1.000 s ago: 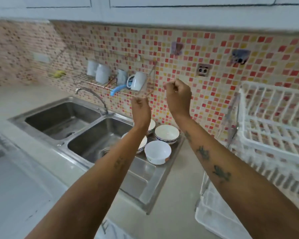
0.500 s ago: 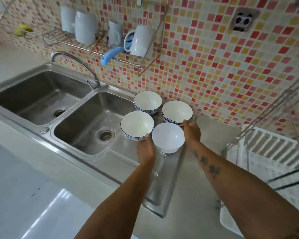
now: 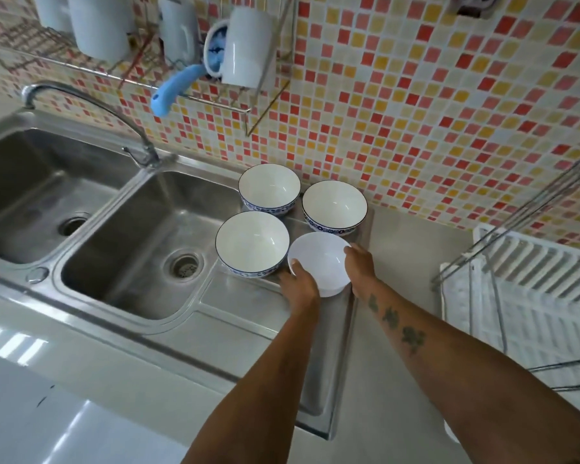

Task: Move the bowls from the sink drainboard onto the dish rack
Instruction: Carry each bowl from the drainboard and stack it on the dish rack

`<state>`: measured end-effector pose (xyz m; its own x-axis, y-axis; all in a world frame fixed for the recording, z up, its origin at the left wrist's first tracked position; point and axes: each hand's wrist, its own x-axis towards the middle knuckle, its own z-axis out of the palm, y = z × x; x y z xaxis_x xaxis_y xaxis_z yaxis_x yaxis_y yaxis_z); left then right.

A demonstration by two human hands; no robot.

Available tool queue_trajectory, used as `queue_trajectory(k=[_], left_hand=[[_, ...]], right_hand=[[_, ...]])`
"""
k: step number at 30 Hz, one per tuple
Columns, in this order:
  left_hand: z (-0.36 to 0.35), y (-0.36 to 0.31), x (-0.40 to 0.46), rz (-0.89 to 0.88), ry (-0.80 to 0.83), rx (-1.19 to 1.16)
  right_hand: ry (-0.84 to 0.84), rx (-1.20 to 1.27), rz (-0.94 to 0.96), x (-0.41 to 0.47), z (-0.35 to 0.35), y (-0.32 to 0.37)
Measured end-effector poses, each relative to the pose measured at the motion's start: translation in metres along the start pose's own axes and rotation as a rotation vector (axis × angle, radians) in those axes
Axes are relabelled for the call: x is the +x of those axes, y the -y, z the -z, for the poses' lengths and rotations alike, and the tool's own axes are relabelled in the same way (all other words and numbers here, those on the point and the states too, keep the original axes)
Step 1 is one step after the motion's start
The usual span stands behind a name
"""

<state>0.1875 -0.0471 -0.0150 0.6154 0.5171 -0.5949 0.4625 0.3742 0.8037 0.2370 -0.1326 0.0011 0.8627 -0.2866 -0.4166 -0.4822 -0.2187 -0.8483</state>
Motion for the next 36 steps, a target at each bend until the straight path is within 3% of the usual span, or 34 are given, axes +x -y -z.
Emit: queue_trajectory(k=[12, 18, 21, 31, 36], left_hand=[[-0.001, -0.017, -0.025, 0.060, 0.111, -0.213], [-0.017, -0.045, -0.041, -0.004, 0.199, -0.456], [-0.011, -0.093, -0.091, -0.017, 0.266, -0.523], [0.023, -0.188, -0.291, -0.066, 0.861, -0.709], [-0.006, -0.195, -0.357, 0.075, 1.418, -0.466]], right_hand=[[-0.182, 0.138, 0.013, -0.021, 0.009, 0.007], [-0.228, 0.220, 0.263, -0.061, 0.036, 0.066], [-0.238, 0.205, 0.435, -0.092, 0.060, 0.112], [-0.445, 0.236, 1.022, -0.249, 0.194, 0.215], [-0.631, 0.297, 1.131, -0.296, 0.287, 0.214]])
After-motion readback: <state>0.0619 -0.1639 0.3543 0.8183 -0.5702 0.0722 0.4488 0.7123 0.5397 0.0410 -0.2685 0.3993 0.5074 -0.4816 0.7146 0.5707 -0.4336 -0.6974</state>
